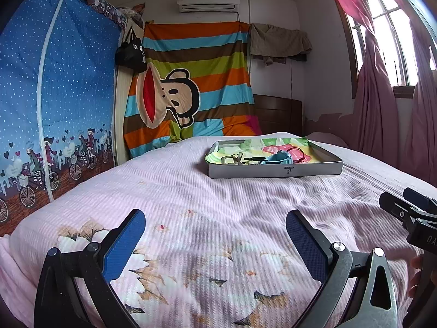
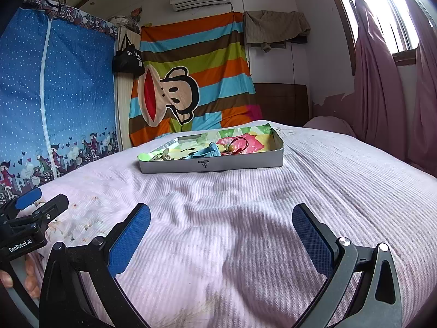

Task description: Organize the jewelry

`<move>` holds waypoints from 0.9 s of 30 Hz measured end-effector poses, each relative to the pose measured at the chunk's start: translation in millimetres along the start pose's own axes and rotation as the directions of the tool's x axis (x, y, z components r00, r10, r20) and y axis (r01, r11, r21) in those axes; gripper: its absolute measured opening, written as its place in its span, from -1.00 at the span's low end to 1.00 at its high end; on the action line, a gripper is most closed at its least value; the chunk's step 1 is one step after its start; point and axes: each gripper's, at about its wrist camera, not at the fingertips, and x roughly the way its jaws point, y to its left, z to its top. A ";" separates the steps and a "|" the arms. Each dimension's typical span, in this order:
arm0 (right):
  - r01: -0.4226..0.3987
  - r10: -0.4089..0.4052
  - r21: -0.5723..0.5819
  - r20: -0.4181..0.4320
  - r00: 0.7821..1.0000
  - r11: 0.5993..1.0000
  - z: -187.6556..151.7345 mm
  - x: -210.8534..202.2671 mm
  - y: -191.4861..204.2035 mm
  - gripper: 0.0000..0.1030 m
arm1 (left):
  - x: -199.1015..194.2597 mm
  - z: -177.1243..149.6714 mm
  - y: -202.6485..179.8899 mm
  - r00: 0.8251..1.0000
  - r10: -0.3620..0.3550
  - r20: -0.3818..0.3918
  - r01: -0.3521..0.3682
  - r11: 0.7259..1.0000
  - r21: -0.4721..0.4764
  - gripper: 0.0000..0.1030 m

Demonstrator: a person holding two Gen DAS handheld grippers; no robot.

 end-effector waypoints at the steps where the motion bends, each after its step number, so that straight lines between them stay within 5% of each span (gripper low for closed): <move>1: 0.000 0.000 0.001 0.000 1.000 1.000 -0.3 0.0 -0.1 0.98 | 0.2 0.0 -0.1 1.000 0.000 -0.001 0.000 1.000 0.001 1.00; 27: -0.001 0.001 -0.006 0.005 1.000 1.000 0.6 -0.9 0.9 0.98 | -0.8 0.2 -0.6 1.000 -0.001 0.008 0.001 1.000 0.008 1.00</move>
